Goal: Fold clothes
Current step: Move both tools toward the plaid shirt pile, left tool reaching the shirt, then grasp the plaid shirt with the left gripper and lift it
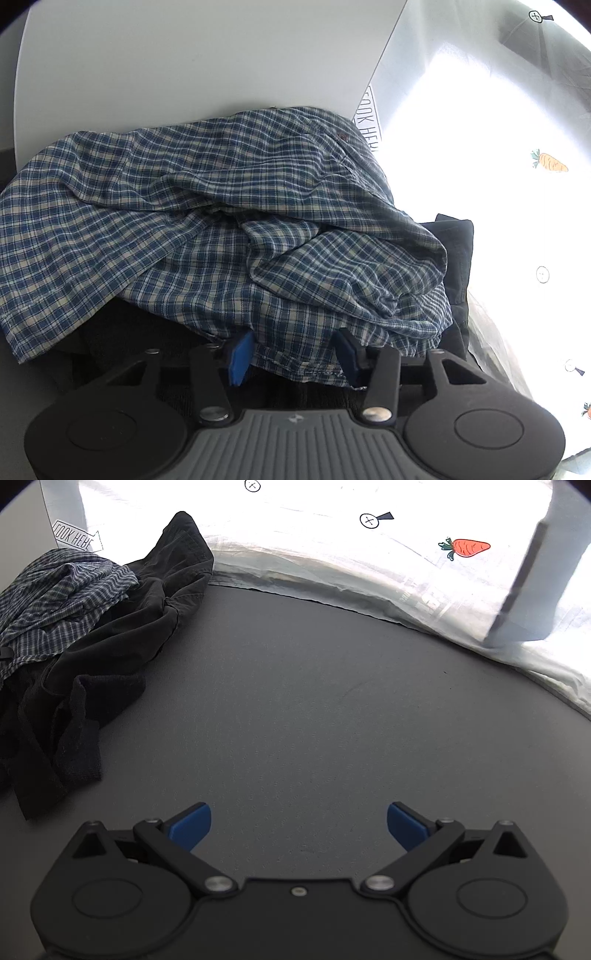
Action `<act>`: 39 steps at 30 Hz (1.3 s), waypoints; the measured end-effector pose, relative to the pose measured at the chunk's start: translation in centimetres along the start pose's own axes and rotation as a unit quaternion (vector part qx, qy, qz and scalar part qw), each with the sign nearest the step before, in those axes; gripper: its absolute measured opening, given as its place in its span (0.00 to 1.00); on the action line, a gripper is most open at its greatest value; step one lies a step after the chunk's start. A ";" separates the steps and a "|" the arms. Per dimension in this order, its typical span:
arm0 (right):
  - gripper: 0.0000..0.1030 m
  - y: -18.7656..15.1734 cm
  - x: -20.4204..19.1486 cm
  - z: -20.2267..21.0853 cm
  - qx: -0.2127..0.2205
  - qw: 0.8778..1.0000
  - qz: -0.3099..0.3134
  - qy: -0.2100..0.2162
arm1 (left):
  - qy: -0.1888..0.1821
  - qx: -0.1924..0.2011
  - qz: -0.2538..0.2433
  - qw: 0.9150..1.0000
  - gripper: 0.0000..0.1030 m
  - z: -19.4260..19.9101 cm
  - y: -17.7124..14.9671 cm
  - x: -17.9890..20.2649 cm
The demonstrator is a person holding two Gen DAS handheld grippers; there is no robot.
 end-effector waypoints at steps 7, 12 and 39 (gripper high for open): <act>1.00 -1.0 1.2 1.7 0.010 1.000 -0.021 0.009 | -0.037 0.089 -0.064 0.993 0.00 5.9 -0.2 2.9; 1.00 -2.6 3.2 3.8 0.025 0.999 -0.036 0.014 | -0.131 0.122 -0.131 0.975 0.00 12.4 -2.0 8.4; 1.00 -3.7 6.9 1.5 -0.005 0.996 -0.078 -0.045 | 0.041 0.069 -0.037 0.996 0.66 0.1 5.0 -1.3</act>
Point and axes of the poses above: each gripper's, at about its wrist camera, not at the fingertips, and z roughly against the way its jaws point, x to its right, y to its top, the point moved 6 cm from there along -z, roughly the way its jaws point, and after that the axes turned 7 degrees about y, right-handed, at the moved point
